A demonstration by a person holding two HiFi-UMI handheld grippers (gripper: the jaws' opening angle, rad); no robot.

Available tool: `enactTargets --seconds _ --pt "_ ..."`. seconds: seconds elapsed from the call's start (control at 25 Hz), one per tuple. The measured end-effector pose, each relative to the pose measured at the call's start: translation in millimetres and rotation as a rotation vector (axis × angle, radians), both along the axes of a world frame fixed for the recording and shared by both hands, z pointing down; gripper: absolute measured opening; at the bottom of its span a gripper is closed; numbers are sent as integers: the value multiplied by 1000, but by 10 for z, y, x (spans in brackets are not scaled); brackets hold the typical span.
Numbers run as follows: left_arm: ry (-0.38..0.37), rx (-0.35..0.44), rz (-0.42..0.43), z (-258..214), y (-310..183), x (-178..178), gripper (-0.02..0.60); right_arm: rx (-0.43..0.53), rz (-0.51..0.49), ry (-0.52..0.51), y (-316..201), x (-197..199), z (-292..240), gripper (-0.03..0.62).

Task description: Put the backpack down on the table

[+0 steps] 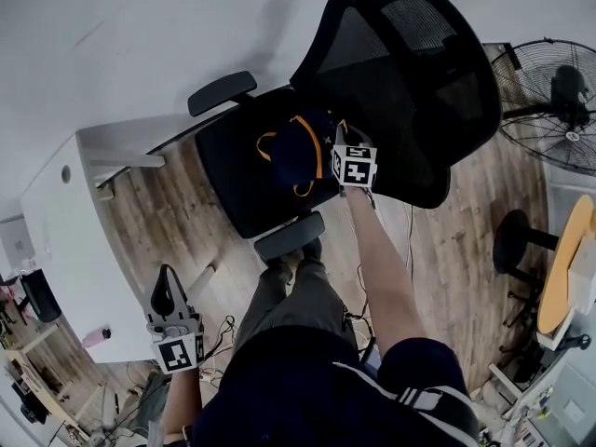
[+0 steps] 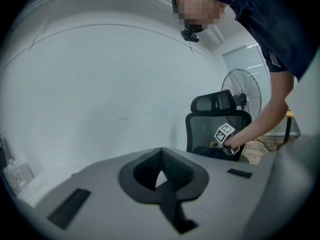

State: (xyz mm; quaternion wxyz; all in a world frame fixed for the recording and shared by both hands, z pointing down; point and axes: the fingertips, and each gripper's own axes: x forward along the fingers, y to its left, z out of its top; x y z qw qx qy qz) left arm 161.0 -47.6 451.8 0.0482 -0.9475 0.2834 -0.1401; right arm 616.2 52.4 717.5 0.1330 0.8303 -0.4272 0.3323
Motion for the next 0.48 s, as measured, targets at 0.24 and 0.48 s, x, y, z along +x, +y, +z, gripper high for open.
enactTargets --seconds 0.24,0.48 --pt "-16 7 -3 3 6 -34 3 -52 -27 27 -33 -9 45 -3" --pt "-16 -3 -33 10 -16 -104 3 -14 -55 59 -39 -79 -68 -6"
